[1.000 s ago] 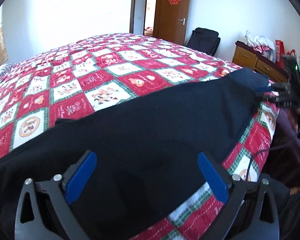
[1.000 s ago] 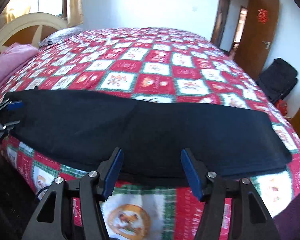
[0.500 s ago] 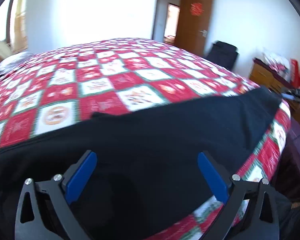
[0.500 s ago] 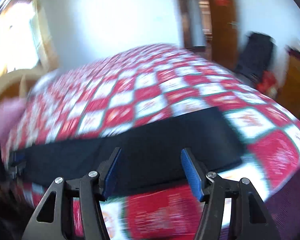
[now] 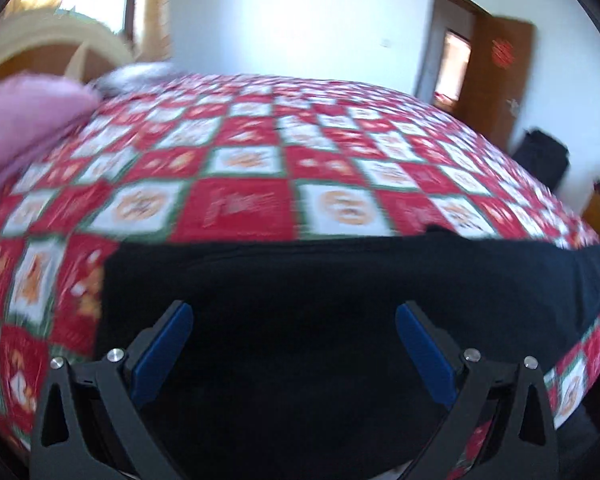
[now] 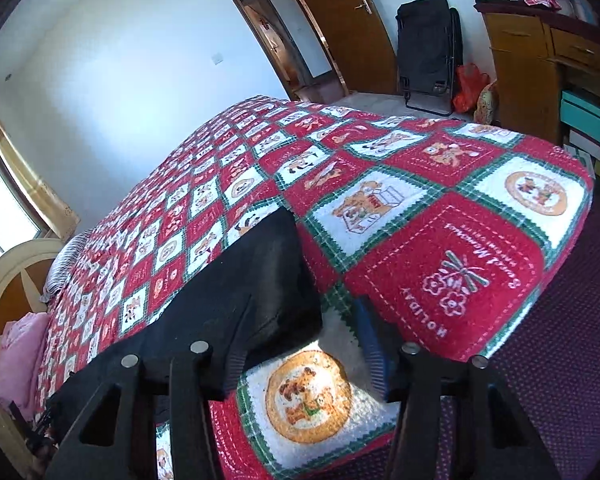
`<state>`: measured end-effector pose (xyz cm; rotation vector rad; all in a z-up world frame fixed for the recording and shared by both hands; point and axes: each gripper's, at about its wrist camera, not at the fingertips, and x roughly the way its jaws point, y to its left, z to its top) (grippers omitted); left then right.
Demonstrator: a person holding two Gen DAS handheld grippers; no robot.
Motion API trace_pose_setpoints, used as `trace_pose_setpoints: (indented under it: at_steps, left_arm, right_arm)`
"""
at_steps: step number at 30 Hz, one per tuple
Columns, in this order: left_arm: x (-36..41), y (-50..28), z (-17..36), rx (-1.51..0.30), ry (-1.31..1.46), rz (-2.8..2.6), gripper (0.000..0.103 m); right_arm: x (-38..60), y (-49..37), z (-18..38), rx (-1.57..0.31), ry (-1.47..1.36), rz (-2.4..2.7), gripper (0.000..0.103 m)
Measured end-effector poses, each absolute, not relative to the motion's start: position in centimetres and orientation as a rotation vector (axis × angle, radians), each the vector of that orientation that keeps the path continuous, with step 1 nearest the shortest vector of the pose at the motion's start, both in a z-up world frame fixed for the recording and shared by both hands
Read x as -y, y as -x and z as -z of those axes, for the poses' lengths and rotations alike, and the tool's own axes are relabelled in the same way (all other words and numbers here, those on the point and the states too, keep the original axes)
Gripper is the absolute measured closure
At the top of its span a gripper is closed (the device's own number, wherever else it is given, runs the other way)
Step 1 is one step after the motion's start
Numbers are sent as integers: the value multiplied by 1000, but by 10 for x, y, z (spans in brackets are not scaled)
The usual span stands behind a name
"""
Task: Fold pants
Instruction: 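Grasp the end of the black pants with the right gripper and lift it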
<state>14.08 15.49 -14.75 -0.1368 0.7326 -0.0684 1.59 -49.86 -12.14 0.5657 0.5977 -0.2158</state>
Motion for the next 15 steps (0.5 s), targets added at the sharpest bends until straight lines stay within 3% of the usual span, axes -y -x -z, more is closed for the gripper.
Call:
trace_pose_setpoints:
  at_steps: [6,11,15]
  left_arm:
    - [-187,-135,152,-707,210,-11,0]
    - [-191,-134,157,-691,196,-41,0]
    - [-199,-134,163,-694,208,-60,0]
  right_arm:
    - [500,-23,128,-622,-652,151,53]
    - [510,-29,135,-620,-707,160,65]
    - [516,-26,142,-581,-755,122,65]
